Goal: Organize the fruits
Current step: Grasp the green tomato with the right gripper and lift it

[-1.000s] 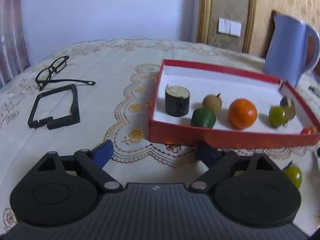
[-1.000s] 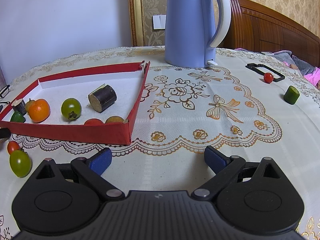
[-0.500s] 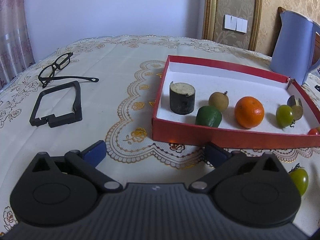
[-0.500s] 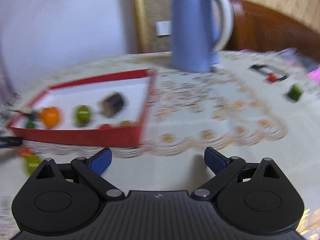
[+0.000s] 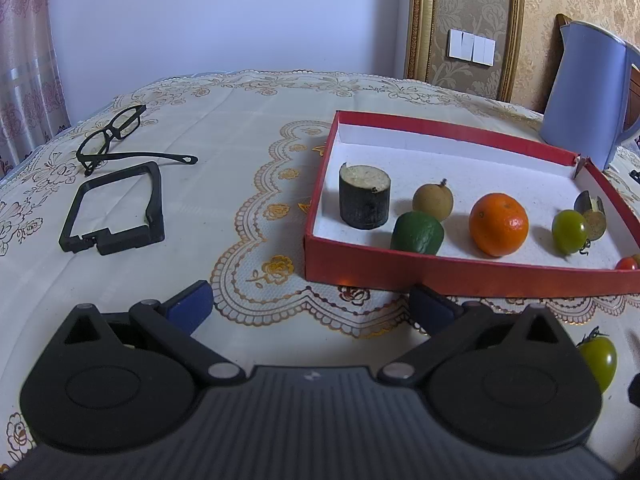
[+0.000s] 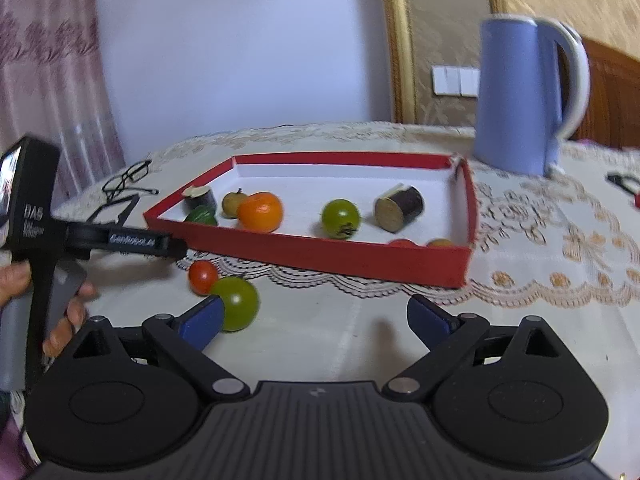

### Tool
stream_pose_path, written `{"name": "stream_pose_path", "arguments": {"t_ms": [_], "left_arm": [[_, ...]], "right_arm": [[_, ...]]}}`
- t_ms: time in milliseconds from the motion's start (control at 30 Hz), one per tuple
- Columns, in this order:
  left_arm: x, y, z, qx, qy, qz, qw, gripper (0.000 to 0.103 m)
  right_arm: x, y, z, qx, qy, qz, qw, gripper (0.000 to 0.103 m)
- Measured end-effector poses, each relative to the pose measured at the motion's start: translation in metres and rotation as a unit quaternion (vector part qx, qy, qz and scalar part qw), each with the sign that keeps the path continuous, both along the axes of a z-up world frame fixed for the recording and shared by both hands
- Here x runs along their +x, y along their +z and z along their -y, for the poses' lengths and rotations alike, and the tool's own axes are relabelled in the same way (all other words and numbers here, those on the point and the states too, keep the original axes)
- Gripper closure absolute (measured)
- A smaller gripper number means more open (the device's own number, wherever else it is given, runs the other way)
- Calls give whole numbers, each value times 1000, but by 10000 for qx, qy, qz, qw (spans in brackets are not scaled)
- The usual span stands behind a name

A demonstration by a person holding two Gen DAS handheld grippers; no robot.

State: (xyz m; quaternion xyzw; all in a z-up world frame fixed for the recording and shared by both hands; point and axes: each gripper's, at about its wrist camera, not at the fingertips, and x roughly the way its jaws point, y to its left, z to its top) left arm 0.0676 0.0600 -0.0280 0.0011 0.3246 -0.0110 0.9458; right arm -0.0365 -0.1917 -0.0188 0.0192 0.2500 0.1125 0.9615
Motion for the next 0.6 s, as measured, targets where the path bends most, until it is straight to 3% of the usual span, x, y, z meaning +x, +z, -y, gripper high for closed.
{"name": "stream_pose_path", "arguments": {"t_ms": [133,200,333,400,467,533,600], "left_arm": [[0,0,0,-1,0,0,10000,0],[0,0,0,-1,0,0,10000,0],[0,0,0,-3,0,0,10000,0],[0,0,0,-1,0,-1,10000,0],[0,0,0,-3,0,0,10000,0],[0,0,0,-1,0,-1,10000,0],[0,0,0,-8,0,0,10000,0]], "right_arm": [[-4,3,-14,-257,83,154,9995,18],[-2,4,-21,-279,217,109,9993,32],[8,6,-35,-409,398,61,9984,36],[12,6,-44,-547,479,13,9974,49],[15,4,-50,-584,606,-49,9964,53],[17,0,-55,-676,640,-122,9956,66],[19,-4,-60,-737,638,-151,9951,69]]}}
